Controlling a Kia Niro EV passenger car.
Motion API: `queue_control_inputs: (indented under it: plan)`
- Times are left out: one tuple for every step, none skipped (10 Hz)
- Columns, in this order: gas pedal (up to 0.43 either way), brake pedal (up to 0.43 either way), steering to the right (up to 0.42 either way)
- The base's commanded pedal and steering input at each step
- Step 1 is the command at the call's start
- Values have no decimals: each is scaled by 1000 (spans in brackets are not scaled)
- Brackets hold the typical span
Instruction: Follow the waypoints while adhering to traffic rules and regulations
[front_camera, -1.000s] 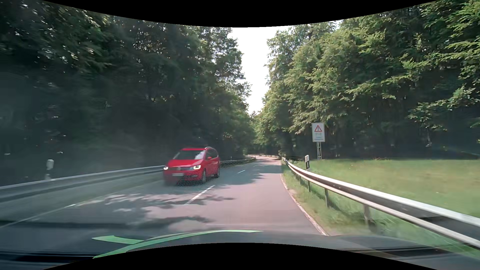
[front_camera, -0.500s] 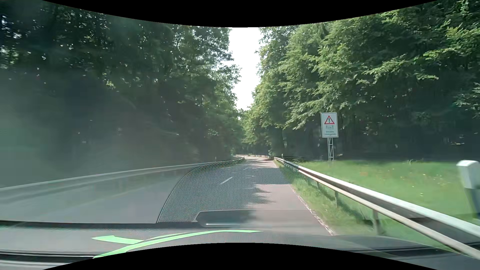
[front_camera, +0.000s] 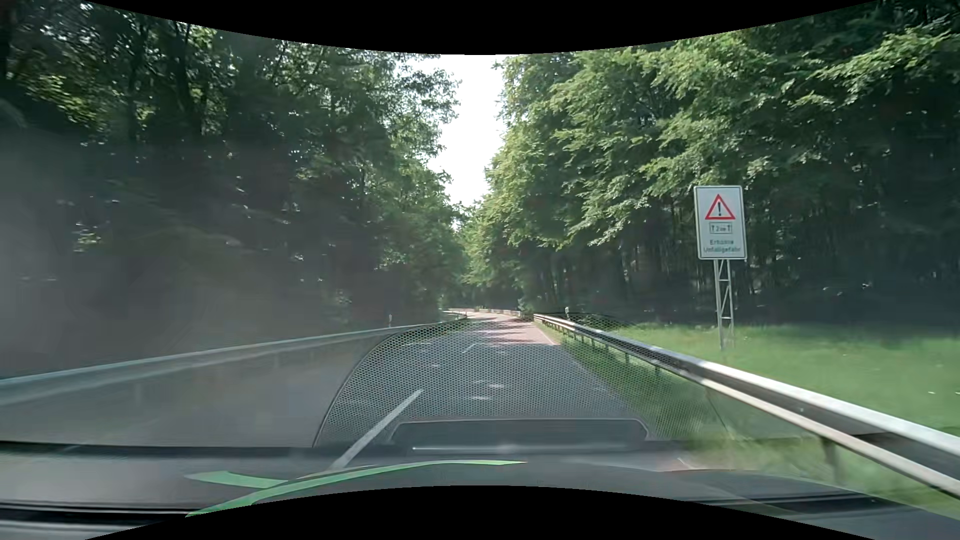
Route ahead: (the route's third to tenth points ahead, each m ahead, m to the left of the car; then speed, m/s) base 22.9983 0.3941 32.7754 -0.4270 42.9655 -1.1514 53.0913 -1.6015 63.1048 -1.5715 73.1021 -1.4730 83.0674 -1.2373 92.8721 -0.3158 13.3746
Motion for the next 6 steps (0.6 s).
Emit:
queue_control_inputs:
  plan:
    - [87, 0, 29]
    - [87, 0, 28]
    - [87, 0, 27]
    - [87, 0, 27]
    - [87, 0, 26]
    - [87, 0, 26]
